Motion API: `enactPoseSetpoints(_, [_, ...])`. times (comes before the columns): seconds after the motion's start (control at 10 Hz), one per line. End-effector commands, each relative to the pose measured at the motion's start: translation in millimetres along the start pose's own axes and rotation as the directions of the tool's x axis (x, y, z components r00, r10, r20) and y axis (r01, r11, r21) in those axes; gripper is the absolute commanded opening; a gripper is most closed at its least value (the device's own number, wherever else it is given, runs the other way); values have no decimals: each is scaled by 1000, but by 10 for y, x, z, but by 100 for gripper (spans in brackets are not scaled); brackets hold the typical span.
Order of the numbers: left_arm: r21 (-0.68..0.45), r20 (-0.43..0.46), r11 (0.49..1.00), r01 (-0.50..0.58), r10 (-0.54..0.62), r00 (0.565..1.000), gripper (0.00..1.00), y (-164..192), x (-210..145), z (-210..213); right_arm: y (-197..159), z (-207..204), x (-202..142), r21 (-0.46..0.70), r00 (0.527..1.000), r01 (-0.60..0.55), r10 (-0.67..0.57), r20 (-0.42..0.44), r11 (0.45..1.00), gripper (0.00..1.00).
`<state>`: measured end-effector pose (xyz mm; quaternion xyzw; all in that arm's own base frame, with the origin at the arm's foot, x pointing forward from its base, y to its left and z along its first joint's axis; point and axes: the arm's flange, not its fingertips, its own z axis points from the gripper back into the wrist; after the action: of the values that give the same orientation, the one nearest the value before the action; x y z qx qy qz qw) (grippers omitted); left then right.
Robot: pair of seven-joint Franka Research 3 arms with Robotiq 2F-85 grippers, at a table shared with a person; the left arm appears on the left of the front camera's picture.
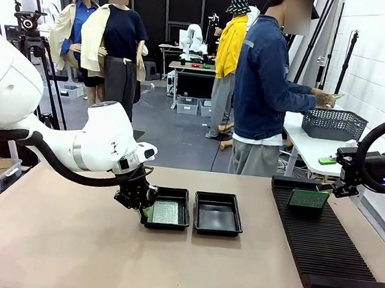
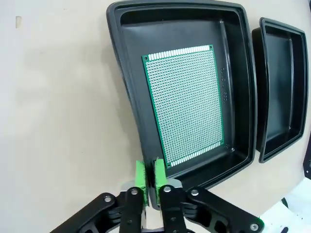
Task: Inspect and transfer BCBs to ESD trays.
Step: Pick up the ESD tray and place it on the left side of the table.
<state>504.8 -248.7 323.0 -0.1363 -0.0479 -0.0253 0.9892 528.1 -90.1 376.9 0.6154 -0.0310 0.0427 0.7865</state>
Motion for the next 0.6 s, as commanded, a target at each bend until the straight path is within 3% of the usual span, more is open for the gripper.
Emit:
enactPoseSetpoints(0.0, [-1,5,1000,1,-1,1000,0,-7,1,1,10,-14,-1,3,1000,13,-13,16,1000,100])
enactPoseSetpoints(0.5, [-1,5,1000,1,-1,1000,0,-7,1,1,10,-14,-1,3,1000,13,-13,16,1000,100])
